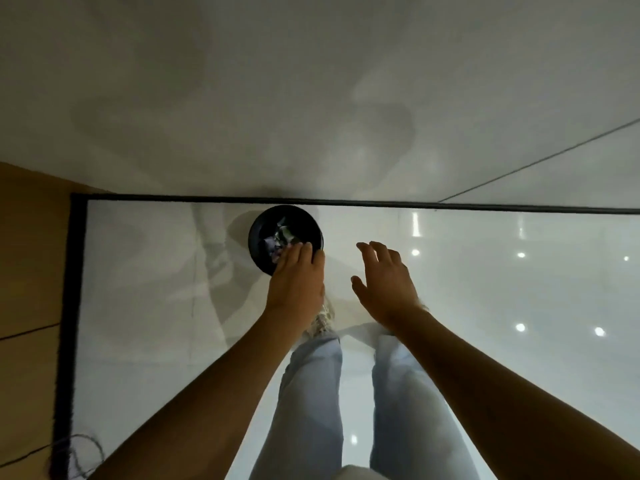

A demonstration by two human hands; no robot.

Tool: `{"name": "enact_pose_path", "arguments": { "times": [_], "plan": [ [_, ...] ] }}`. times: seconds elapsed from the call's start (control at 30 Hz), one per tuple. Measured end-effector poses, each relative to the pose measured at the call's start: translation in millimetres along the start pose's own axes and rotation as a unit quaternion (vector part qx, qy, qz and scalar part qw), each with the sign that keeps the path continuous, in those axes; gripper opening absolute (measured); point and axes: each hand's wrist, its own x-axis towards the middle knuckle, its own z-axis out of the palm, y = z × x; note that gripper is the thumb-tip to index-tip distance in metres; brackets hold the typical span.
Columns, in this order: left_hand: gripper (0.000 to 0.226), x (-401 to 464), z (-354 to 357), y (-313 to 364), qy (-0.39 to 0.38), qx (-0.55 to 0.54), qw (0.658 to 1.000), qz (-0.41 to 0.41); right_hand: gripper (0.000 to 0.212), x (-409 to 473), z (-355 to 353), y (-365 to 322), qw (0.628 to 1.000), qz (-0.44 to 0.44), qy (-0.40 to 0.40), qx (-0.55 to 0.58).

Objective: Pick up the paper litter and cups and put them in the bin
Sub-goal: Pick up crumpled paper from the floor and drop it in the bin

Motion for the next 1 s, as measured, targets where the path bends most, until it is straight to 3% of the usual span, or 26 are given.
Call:
{"name": "enact_pose_path", "arguments": {
  "times": [0.43,0.73,1.0],
  "plan": [
    [0.051,-1,-44,278,-0.029,0.09,0.971,0.219,0.056,-152,-65,219,0.962,0.213,0.113,0.128],
    [0.047,-19,-45,491,-0.044,0.143,0.934,0.325,0.056,-263,-81,389,0.893,0.354,0.159,0.227],
    [0.043,0,-51,630,-0.052,0.194,0.884,0.422,0.055,-312,-100,492,0.819,0.449,0.196,0.298]
  ]
}}
